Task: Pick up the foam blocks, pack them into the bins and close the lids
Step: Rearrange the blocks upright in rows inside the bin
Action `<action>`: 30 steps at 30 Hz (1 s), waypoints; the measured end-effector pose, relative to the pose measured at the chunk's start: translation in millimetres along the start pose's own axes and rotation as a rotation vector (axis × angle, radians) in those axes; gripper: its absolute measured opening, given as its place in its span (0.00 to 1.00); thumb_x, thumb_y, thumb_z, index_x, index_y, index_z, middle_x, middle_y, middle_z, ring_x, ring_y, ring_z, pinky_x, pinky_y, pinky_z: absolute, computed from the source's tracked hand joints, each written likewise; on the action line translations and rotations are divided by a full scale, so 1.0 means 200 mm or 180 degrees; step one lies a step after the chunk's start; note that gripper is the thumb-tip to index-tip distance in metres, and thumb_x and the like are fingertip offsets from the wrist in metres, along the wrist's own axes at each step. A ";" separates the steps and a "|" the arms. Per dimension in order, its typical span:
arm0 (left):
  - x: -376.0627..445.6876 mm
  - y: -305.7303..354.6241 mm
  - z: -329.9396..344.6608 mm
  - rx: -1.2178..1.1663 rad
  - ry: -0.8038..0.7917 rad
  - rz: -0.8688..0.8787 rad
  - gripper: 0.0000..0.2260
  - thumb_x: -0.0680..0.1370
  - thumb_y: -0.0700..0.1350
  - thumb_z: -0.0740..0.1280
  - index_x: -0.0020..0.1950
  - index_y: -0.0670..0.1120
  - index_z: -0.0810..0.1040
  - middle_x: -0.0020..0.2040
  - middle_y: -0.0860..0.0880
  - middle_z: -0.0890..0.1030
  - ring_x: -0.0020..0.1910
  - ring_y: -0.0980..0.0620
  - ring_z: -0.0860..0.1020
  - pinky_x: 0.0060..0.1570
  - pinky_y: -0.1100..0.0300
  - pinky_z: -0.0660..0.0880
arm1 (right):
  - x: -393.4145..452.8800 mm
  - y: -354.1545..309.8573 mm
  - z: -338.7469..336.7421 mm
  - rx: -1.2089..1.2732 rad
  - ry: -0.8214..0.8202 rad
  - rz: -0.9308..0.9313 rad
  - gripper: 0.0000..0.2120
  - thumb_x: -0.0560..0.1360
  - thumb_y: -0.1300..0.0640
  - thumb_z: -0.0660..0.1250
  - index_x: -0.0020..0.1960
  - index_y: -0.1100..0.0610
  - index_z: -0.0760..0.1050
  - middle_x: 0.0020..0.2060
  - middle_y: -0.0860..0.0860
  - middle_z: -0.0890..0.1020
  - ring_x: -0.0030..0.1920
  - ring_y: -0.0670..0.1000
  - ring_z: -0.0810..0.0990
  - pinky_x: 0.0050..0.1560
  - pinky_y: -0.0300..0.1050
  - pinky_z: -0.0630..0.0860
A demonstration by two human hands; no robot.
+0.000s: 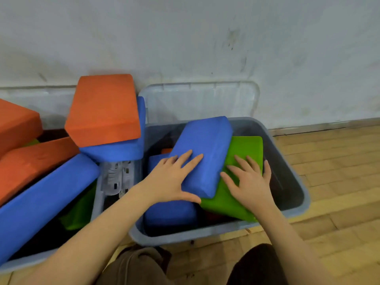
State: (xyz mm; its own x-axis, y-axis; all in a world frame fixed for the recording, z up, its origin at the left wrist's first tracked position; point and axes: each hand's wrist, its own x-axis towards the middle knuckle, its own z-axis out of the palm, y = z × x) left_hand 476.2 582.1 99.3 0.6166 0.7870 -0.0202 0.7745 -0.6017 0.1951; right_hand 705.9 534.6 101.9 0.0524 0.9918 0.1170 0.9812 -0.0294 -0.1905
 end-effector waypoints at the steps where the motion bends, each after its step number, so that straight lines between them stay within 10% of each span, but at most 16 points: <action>1: 0.01 0.01 0.02 0.0026 0.0108 0.0028 0.45 0.65 0.76 0.48 0.75 0.56 0.42 0.77 0.45 0.55 0.70 0.41 0.65 0.63 0.47 0.66 | -0.02 0.02 0.00 -0.0065 -0.0107 0.0038 0.35 0.69 0.30 0.42 0.61 0.44 0.76 0.72 0.48 0.67 0.73 0.58 0.58 0.70 0.59 0.40; 8: 0.11 0.09 0.04 -0.0465 0.1265 -0.0314 0.32 0.74 0.66 0.52 0.74 0.50 0.64 0.68 0.45 0.72 0.59 0.40 0.76 0.50 0.46 0.76 | -0.14 0.13 -0.06 0.0157 -0.0587 0.0278 0.48 0.55 0.17 0.52 0.72 0.35 0.57 0.77 0.49 0.44 0.75 0.61 0.46 0.70 0.65 0.54; 13: 0.15 0.12 0.06 -0.0365 0.0708 -0.0199 0.33 0.69 0.71 0.49 0.73 0.66 0.44 0.76 0.47 0.57 0.62 0.36 0.70 0.52 0.41 0.74 | -0.18 0.14 -0.06 0.0379 -0.0821 0.0130 0.46 0.63 0.30 0.68 0.74 0.38 0.50 0.76 0.48 0.38 0.75 0.63 0.41 0.68 0.62 0.61; 21: 0.16 0.15 0.01 -0.0566 0.1123 0.0060 0.26 0.75 0.63 0.54 0.72 0.62 0.54 0.74 0.49 0.64 0.67 0.36 0.68 0.59 0.41 0.72 | -0.24 0.12 0.03 0.0795 0.0331 -0.0142 0.34 0.68 0.33 0.61 0.65 0.55 0.74 0.70 0.61 0.67 0.68 0.75 0.58 0.66 0.65 0.51; 30: 0.18 0.20 -0.42 0.0185 0.1952 0.0017 0.24 0.75 0.57 0.57 0.71 0.55 0.61 0.70 0.45 0.71 0.61 0.33 0.74 0.51 0.43 0.76 | -0.06 0.00 -0.23 0.1228 0.1334 -0.0160 0.32 0.66 0.36 0.66 0.60 0.57 0.78 0.66 0.58 0.73 0.67 0.71 0.64 0.67 0.62 0.59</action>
State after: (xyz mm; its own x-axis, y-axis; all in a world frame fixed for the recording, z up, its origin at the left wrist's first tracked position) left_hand 517.2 597.9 189.2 0.4403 0.7084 0.5516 0.7887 -0.5987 0.1394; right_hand 714.1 517.5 145.1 0.1538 0.8543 0.4965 0.8497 0.1421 -0.5077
